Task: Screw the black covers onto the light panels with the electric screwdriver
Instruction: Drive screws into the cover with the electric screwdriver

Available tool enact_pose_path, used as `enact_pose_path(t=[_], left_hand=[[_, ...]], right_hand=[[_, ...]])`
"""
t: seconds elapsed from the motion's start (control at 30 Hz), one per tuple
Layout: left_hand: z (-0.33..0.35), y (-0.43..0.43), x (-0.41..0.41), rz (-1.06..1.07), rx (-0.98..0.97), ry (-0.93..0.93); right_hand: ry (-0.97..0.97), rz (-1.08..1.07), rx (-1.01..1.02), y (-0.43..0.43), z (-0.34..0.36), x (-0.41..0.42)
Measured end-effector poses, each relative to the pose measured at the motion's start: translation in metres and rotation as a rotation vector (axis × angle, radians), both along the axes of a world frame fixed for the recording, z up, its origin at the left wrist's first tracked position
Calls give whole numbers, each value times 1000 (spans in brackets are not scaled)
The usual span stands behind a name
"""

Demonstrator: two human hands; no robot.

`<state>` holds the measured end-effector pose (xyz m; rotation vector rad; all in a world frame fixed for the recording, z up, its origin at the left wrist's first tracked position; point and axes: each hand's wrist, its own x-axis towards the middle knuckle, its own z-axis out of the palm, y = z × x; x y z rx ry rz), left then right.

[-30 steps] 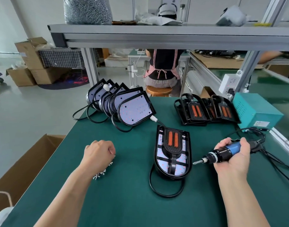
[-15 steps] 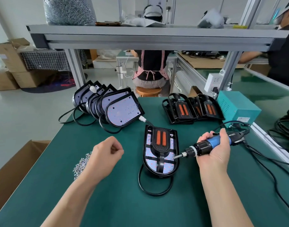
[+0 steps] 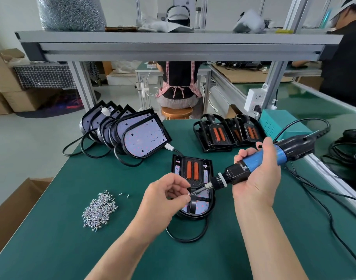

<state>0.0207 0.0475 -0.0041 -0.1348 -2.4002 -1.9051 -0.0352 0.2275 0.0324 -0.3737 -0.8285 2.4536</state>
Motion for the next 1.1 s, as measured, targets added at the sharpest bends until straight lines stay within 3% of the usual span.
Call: enact_pose_path(t=[0.6, 1.1], left_hand=[[2, -2, 1, -6, -22, 25], [-5, 9, 7, 83, -310, 170]], right_hand=[[19, -4, 52, -6, -2, 0], [2, -37, 98, -9, -7, 3]])
